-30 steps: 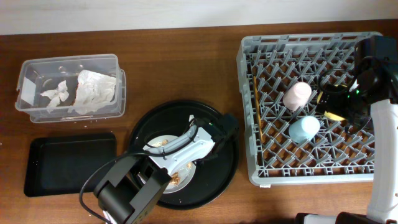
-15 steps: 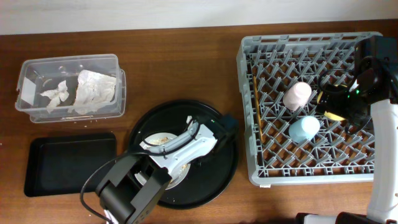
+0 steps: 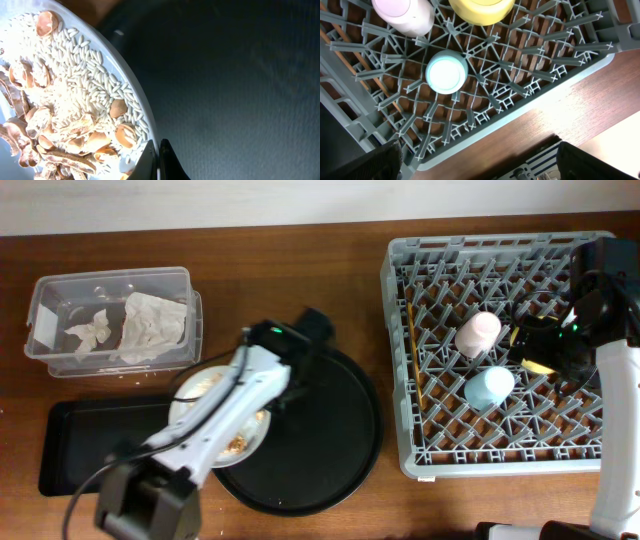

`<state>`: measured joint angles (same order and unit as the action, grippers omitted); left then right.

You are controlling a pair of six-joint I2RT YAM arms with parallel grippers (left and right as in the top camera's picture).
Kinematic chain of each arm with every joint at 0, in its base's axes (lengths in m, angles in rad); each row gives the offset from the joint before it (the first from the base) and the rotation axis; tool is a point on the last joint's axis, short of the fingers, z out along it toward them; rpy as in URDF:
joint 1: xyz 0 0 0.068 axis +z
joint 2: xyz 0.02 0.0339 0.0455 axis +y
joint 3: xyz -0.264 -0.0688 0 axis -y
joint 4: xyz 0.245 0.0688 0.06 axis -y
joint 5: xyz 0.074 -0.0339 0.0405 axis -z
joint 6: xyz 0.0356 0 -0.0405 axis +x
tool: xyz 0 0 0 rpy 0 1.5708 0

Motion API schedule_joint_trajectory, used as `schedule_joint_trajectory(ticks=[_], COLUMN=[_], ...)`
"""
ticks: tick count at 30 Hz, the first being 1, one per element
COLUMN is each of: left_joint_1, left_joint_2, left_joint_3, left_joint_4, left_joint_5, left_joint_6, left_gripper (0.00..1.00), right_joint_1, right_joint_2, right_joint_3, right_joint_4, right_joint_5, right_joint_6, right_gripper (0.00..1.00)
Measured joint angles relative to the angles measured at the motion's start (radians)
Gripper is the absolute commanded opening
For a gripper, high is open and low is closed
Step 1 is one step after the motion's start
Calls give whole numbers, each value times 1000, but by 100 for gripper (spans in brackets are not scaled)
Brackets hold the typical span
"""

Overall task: Sort waste into correct bins and load items into the dishwasher rack
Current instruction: 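Carry the plate left and tip the food scraps into the black tray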

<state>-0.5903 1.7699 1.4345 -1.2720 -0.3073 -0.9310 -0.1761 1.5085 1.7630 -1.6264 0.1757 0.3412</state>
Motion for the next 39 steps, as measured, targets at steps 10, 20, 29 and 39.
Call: schedule_joint_trajectory(ticks=[10, 20, 29, 39], left_joint_1=[383, 678, 944, 1166], left_joint_2=[-50, -50, -50, -50], left_joint_3=[3, 3, 3, 3], left_joint_4=[21, 151, 151, 62], left_joint_5=[16, 240, 591, 898], left_joint_6=[20, 153, 390, 549], left_gripper=[1, 1, 1, 1], right_joint_1=[0, 0, 0, 0], right_joint_2=[0, 0, 0, 0], right_joint_3=[0, 0, 0, 0], right_joint_4=[0, 0, 0, 0], right_joint_5=[0, 0, 0, 0], right_joint_6=[0, 0, 0, -1], right_gripper=[99, 99, 99, 98])
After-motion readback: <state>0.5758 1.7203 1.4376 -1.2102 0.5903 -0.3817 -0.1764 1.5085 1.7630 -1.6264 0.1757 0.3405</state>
